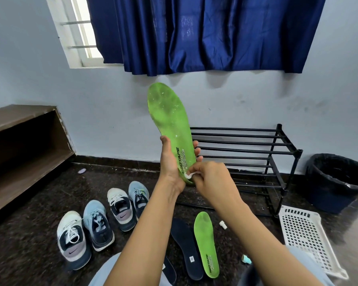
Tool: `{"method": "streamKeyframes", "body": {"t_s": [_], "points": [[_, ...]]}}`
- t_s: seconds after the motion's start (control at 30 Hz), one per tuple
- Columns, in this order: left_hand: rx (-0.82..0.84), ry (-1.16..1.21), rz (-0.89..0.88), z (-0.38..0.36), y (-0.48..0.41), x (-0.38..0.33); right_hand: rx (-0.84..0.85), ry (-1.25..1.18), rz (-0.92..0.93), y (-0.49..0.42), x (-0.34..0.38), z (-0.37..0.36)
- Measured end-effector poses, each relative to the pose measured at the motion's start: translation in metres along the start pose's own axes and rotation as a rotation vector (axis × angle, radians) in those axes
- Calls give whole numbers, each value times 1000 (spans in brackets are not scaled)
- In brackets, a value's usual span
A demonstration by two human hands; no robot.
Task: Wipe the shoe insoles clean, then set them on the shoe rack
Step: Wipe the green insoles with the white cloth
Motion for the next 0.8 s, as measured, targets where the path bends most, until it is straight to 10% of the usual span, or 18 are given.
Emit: {"method": "streamKeyframes", "body": {"t_s": [0.23, 0.6, 0.8], "points": [[34, -47, 46, -11, 5, 21, -320, 55, 29, -10, 1, 14], [14, -18, 44, 3, -1, 11, 136, -128, -37, 1, -12, 2], [27, -45, 96, -8, 5, 25, -122, -24, 18, -5, -16, 9]]}}
Point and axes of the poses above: each hand's wrist, its own y-axis away from the middle knuckle, its own z-axis out of the back of the hand, x = y × z, the point moved 7 cm from there along -y, towards the middle knuckle, and after that the axes turned 8 degrees about -z, right-handed, at the moved point
